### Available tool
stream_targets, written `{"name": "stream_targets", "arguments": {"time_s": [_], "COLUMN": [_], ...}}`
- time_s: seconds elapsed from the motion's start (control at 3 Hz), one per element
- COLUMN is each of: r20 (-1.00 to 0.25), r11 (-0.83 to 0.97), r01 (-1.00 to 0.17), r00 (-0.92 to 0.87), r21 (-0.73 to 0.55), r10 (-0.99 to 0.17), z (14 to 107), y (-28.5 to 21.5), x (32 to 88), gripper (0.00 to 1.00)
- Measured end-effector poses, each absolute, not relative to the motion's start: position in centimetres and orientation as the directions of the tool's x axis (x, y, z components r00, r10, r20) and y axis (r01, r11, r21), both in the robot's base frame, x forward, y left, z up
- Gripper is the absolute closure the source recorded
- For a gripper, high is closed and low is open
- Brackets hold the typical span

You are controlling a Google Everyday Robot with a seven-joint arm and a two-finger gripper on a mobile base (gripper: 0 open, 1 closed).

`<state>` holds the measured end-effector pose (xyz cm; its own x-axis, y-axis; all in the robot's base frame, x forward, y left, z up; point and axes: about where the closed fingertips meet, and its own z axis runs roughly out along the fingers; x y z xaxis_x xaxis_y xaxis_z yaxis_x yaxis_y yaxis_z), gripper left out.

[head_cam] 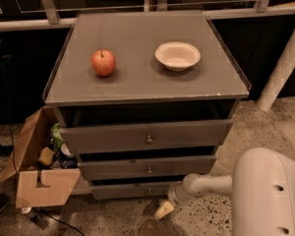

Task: Open bottom drawer

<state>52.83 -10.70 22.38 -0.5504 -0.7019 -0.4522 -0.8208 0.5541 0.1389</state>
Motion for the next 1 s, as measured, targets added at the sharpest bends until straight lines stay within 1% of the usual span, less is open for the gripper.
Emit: {"name": "stream_targets", "arguments": {"time_s": [0.33, 1.0], "r20": [-0.469, -0.551], "r11": [0.531, 0.492], "r01": [-0.835, -0.864], "r00": [-0.530, -0.465], "r21": [0.145, 0.111], "r10": [-0.706, -0.693], "z": [22.0, 22.2], "y": [-10.3, -9.6], "x": [52.5, 56.2], "gripper": [0.00, 0.00]}}
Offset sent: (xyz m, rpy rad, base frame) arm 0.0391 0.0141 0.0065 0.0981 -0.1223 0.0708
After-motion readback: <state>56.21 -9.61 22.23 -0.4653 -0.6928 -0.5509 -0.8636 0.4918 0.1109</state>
